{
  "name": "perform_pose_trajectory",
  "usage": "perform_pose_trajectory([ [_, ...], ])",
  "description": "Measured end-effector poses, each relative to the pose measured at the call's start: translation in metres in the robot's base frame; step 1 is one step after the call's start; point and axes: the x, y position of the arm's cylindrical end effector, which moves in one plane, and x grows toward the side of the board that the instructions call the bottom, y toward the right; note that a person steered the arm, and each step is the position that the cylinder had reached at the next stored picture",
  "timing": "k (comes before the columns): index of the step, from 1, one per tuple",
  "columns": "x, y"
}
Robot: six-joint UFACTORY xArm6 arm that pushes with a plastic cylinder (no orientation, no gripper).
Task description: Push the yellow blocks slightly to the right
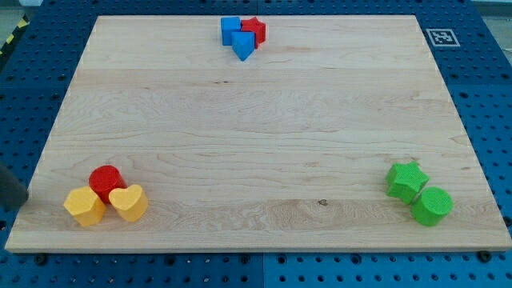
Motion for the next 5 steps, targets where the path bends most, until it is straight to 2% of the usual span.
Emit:
perform_pose_trajectory([
  [1, 0.006, 0.0],
  [5, 0.011, 0.094],
])
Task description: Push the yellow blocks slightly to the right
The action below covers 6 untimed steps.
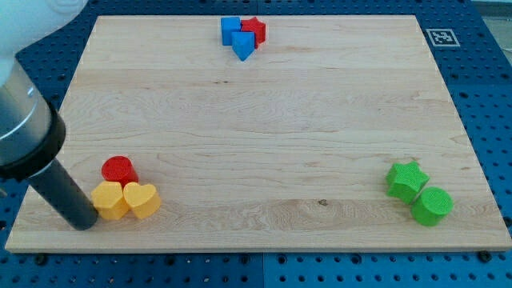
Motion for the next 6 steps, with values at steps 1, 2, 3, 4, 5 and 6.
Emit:
perform_pose_trajectory([
  [1, 0.0, 0.003],
  [2, 0.0, 0.012],
  [3, -0.01, 0.004],
  [4, -0.022, -0.001],
  [5, -0.022, -0.001],
  [6, -0.022, 0.004],
])
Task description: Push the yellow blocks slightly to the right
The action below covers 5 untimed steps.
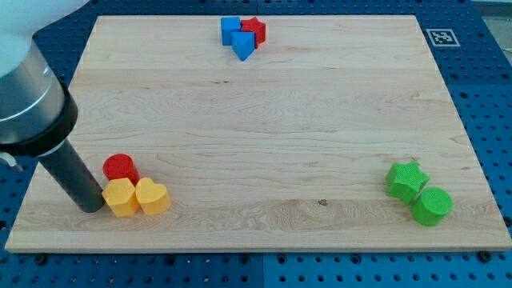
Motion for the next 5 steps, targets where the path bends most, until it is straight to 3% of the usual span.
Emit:
perform_pose_trajectory([
  [5, -0.023, 0.118],
])
